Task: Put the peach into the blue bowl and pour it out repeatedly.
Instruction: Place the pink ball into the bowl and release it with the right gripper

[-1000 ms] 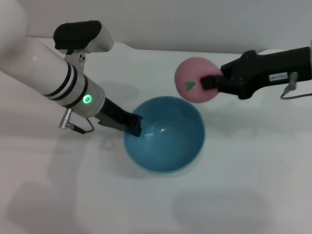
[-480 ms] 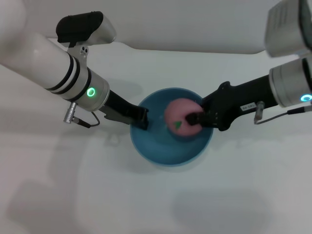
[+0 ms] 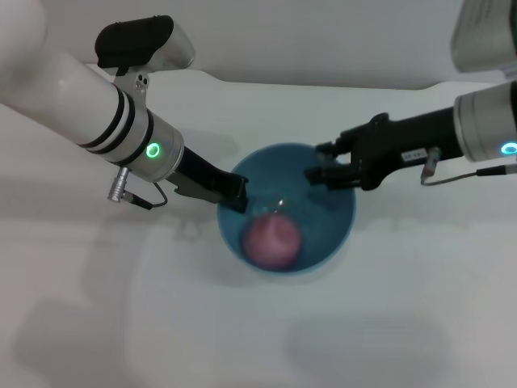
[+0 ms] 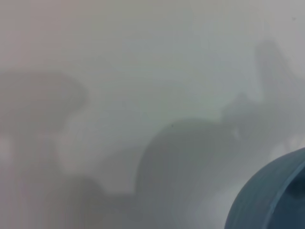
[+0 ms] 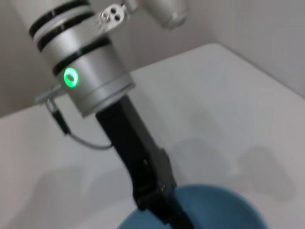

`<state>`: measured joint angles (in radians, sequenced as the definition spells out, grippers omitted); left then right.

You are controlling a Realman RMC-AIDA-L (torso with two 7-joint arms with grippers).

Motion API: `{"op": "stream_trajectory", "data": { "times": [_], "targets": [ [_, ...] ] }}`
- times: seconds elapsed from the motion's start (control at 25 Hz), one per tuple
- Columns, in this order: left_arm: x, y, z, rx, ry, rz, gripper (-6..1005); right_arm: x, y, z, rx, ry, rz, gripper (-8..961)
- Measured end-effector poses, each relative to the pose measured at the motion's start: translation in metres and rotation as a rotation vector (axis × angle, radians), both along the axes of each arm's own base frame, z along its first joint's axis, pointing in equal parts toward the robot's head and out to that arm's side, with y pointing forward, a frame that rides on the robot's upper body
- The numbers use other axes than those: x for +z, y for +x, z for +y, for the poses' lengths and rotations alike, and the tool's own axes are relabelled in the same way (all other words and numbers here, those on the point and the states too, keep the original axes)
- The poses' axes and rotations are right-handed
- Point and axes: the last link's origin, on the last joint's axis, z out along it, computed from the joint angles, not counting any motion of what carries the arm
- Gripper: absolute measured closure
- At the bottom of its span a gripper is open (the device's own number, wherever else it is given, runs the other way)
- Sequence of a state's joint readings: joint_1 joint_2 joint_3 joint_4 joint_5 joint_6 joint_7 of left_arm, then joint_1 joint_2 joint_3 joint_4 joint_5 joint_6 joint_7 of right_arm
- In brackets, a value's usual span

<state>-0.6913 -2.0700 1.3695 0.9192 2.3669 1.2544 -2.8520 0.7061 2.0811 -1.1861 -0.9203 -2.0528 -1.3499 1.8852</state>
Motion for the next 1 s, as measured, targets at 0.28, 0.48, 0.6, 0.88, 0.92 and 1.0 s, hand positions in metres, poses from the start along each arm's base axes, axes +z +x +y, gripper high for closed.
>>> {"op": "stream_trajectory", "data": {
  "times": [0.28,0.48,0.6,0.88,0.92,1.0],
  "targets": [
    [0.0,-0.002,0.003,-0.008,0.033,-0.006,999,0.039,0.009,0.008,-0.106,0.137,0.215,509],
    [-0.008,0.002,0.012,-0.07,0.127,-0.082,999,0.08,0.044,0.009,-0.257,0.3,0.388,509],
    [-0.016,0.011,0.017,-0.167,0.243,-0.196,999,0.105,0.086,-0.001,-0.401,0.42,0.475,510],
    [-0.037,0.015,0.016,-0.307,0.395,-0.228,999,0.124,0.152,-0.031,-0.64,0.56,0.6,510],
    [-0.042,0.015,0.015,-0.329,0.413,-0.216,999,0.126,0.163,-0.038,-0.676,0.584,0.618,510],
    [-0.054,0.015,0.011,-0.39,0.453,-0.161,999,0.132,0.178,-0.048,-0.727,0.629,0.645,510]
  ]
}}
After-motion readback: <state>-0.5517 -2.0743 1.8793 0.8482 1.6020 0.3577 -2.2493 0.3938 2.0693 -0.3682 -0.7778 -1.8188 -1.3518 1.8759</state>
